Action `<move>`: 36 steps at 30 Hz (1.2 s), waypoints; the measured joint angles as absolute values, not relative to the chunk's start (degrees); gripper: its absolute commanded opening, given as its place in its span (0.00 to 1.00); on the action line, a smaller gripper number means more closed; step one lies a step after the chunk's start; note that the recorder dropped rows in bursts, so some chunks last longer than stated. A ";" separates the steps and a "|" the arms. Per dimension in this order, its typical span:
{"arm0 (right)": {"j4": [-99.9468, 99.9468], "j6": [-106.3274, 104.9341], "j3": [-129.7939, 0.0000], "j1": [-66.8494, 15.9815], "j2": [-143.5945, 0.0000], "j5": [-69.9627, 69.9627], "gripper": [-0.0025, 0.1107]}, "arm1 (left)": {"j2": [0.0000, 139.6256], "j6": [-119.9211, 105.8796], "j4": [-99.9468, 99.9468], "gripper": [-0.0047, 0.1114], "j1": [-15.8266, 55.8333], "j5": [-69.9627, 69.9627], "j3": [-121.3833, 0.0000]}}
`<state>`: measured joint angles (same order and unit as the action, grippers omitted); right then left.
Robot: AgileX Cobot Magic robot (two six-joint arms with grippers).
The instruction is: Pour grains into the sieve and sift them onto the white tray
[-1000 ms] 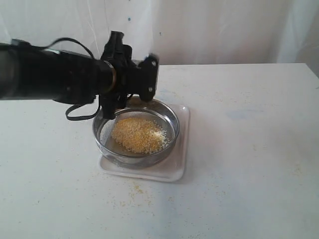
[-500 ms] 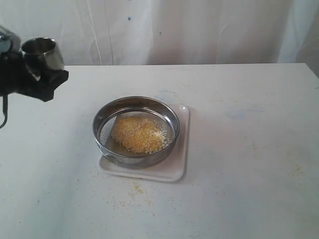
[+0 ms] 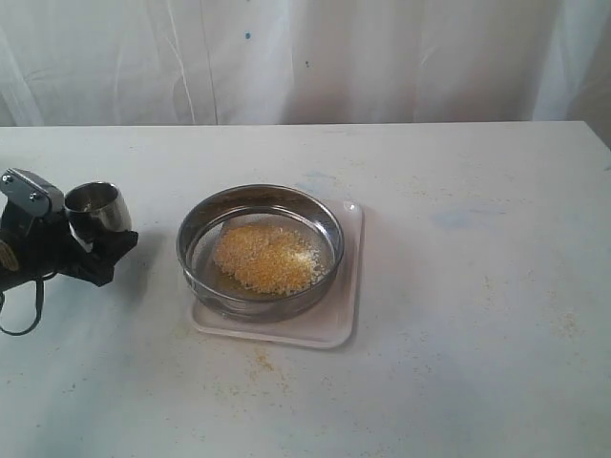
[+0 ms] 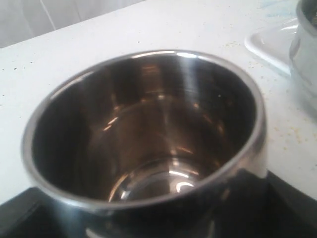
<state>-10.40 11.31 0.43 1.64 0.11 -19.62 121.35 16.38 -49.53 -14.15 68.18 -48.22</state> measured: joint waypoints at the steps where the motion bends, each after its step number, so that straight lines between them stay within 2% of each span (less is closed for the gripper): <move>1: -10.40 11.31 0.43 1.64 0.11 -19.62 0.02 | 121.88 16.38 -49.53 0.05 -14.15 68.18 -48.52; 3: -10.40 11.31 0.43 1.64 0.11 -19.62 0.02 | 122.52 16.38 -49.53 0.11 -14.15 68.29 -49.36; 6: -10.40 11.31 0.43 1.64 0.11 -19.62 0.02 | 122.99 16.38 -50.26 0.31 -14.15 68.54 -49.96; 8: -10.40 11.31 0.43 1.64 0.11 -19.62 0.02 | 123.13 16.38 -52.10 0.53 -14.15 68.66 -50.45; 9: -10.40 11.31 0.43 1.64 0.11 -19.62 0.02 | 123.16 16.59 -52.86 0.85 -14.15 68.66 -50.43; 10: -10.40 11.31 0.43 1.64 0.11 -19.62 0.02 | 123.16 18.07 -54.31 0.95 -14.04 68.74 -50.56; 16: -10.40 11.31 0.43 1.64 0.11 -19.62 0.02 | 123.16 20.44 -50.82 0.94 -14.04 69.22 -50.67; 20: -10.40 11.31 0.43 1.64 0.11 -19.62 0.02 | 117.40 23.07 -57.79 0.94 -16.32 69.11 -50.67; 24: -10.40 11.31 0.43 1.64 0.11 -19.62 0.02 | 99.99 34.04 -71.79 0.94 -21.28 69.21 -50.57; 27: -10.40 11.31 0.43 1.64 0.11 -19.62 0.02 | 87.13 46.63 -73.07 0.94 -23.47 68.79 -50.57; 29: -10.40 11.31 0.43 1.64 0.11 -19.62 0.02 | 77.10 52.97 -72.05 0.93 -23.68 62.73 -50.57; 30: -10.40 11.31 0.43 1.64 0.11 -19.62 0.02 | 71.24 59.64 -71.37 0.91 -23.16 55.36 -50.57; 33: -10.40 11.31 0.43 1.64 0.11 -19.62 0.02 | 64.92 78.75 -75.02 0.57 -22.12 38.52 -50.78; 35: -10.40 11.31 0.43 1.64 0.11 -19.62 0.02 | 63.14 89.85 -79.38 0.25 -22.12 32.55 -50.78; 36: -10.40 11.31 0.43 1.64 0.11 -19.62 0.02 | 62.46 93.64 -81.23 0.06 -22.12 31.03 -50.78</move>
<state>-10.40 11.31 0.43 1.64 0.11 -19.62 62.46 93.64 -81.23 -22.12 31.03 -50.78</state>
